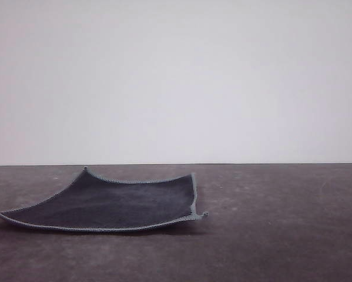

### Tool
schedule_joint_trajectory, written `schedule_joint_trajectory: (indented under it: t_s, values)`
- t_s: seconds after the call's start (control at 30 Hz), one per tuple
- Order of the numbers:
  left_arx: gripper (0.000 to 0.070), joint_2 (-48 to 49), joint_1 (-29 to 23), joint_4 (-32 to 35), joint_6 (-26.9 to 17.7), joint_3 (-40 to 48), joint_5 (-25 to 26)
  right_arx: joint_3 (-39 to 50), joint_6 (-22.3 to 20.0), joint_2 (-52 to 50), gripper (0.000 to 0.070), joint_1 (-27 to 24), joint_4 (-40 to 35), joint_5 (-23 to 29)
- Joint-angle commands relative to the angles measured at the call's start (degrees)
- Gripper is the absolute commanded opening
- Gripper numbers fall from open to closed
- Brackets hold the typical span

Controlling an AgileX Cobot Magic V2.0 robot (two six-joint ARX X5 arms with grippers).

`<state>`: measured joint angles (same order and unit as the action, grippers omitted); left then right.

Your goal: Fold clothes

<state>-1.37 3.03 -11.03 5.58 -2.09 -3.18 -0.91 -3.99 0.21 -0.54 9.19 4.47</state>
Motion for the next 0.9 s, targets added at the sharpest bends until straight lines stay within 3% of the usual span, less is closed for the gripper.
schedule_joint_trajectory:
  t_s: [0.0,0.33,0.53,0.73,0.87]
  values:
    - [0.0017,0.07,-0.04,-1.09,-0.02,0.35,-0.24,0.22,0.98,0.00,0.0016,-0.13,-0.33,0.04]
    - [0.0017,0.07,-0.04,-1.01,-0.02,0.35,-0.24,0.22,1.06,0.00,0.0016,-0.09,-1.85,-0.19]
    - [0.0017,0.07,-0.04,-0.94,0.27,0.35,-0.22,0.22,4.36,0.00,0.0016,-0.09,-3.16,-1.66]
    - [0.0015,0.04,-0.04,-1.34,3.20,0.35,-0.23,0.22,6.91,0.00,0.0016,-0.09,-2.43,-1.66]
    - [0.0013,-0.50,-0.04,-2.96,7.89,-0.56,-4.18,0.05,10.00,0.04,0.0007,-0.09,-1.47,-1.42]
